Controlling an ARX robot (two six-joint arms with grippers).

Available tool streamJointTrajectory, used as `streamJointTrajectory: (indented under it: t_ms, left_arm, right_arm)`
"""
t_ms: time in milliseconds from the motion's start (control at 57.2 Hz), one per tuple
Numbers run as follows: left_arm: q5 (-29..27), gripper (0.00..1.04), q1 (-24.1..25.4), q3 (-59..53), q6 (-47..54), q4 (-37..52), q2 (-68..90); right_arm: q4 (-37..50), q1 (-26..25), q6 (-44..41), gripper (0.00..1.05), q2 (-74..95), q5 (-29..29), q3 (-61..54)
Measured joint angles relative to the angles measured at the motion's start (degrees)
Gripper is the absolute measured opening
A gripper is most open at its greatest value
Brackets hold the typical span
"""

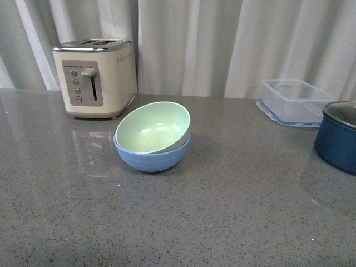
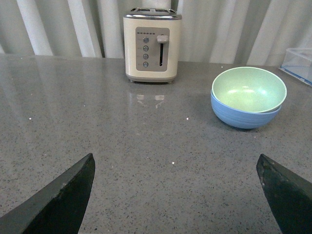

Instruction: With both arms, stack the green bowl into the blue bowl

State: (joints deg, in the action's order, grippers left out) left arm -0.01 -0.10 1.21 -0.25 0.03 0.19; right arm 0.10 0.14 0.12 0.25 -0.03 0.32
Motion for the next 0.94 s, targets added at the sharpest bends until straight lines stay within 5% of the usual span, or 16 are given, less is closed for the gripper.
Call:
streamJointTrajectory:
  t_ms: [525,944]
  left_arm:
    - [0.0,0.98,0.0,0.0,0.0,0.0,0.0]
    - [0.0,0.98,0.0,0.0,0.0,0.0,0.0]
  right_arm:
    - [0.0,0.0,0.0,0.96,0.0,0.0,0.0]
    - [0.0,0.0,0.0,0.95,0.0,0.0,0.0]
